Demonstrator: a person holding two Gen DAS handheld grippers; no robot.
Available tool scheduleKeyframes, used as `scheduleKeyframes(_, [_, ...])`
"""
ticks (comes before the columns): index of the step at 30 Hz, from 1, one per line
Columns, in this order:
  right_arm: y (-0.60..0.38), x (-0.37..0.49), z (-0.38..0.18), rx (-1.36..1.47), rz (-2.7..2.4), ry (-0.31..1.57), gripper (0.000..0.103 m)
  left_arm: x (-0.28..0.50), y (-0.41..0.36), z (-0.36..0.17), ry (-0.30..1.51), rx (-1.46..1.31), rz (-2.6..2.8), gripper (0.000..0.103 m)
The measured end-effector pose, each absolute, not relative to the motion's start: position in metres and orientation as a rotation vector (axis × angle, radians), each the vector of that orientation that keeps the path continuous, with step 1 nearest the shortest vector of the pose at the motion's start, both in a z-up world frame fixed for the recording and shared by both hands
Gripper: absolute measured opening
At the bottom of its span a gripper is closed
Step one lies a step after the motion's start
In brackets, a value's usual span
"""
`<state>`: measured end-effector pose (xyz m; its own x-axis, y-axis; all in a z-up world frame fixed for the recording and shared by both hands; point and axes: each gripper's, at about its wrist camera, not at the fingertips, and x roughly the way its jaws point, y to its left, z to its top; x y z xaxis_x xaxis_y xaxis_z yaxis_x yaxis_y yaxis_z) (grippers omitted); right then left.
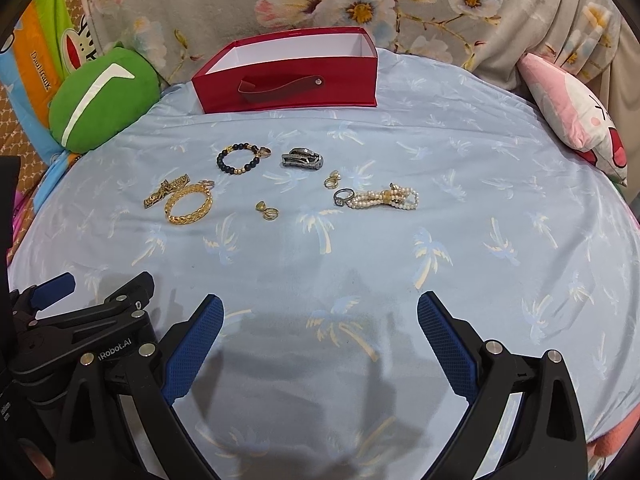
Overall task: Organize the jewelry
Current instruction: 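Move both tools toward the jewelry on the sheet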
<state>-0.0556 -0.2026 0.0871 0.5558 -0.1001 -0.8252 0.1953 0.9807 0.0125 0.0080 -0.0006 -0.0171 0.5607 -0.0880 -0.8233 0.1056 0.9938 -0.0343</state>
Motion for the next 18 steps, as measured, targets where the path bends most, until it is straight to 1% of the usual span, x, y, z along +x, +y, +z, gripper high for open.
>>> scheduleKeyframes(7, [-0.218,-0.044,0.082,0.115,-0.193,0.968,0.095,0.026,0.008,-0.023,0.97,0.046,-0.054,0.098])
scheduleKeyframes(13, [-0.235,-0.031,0.076,0.143,-0.215,0.979,0.087,0.044,0.018,-0.02,0.924,0.006,-0.048,0.098])
scheduleKeyframes(15, [-0.237,-0.026,0.075,0.142,-0.217,0.984,0.086,0.047,0.017,-0.018,0.901,-0.003,-0.052,0.098])
scheduleKeyframes(18, [-0.238,-0.021,0.074,0.141,-0.214,0.989,0.086,0.051,0.014,-0.018,0.915,0.012,-0.054,0.098])
